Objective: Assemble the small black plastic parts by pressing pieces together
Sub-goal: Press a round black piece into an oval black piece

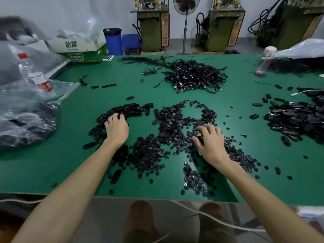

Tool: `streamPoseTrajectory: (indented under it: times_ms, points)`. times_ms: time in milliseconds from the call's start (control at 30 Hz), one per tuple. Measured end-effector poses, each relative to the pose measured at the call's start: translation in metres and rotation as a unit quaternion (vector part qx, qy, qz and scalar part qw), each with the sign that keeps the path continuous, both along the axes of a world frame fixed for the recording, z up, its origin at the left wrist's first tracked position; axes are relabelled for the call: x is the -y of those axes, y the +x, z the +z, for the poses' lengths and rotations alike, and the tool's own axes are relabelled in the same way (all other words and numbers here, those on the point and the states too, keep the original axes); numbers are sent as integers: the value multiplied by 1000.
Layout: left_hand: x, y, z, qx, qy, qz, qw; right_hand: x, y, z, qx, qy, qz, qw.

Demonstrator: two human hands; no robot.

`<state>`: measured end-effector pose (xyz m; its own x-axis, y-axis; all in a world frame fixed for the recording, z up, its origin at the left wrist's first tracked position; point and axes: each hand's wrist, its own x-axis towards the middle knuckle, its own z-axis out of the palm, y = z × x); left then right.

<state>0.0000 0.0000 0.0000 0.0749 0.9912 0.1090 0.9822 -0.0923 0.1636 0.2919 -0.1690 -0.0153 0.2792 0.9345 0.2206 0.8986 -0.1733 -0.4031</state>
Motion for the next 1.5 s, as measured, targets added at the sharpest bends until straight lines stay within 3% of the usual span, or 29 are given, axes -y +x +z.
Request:
streamPoseTrajectory:
  times_ms: [267,567,733,833,933,1200,1367,1500]
  points:
    - [-5,2,-22,-10,94,-42,995,-7,-1,-18,8,-11,-30,999]
    - [9,9,-11,191,162,-20,968,-6,-1,-16,1,5,-31,1000]
    - [57,47,13,336,154,-132,920,-4,-1,-16,-8,21,-13,1000]
    - [77,75,16,336,160,-163,914,-4,0,-17,-13,30,-5,999]
    - [87,94,14,374,123,-184,901,-3,1,-18,-19,36,3,999]
    - [108,117,2,552,-79,-179,811,-5,2,-20,-16,61,12,998]
    - [121,125,-5,513,-132,-235,815,-5,4,-22,-26,82,13,996]
    - [125,128,-12,524,-127,-206,817,-3,3,-20,-34,108,4,993]
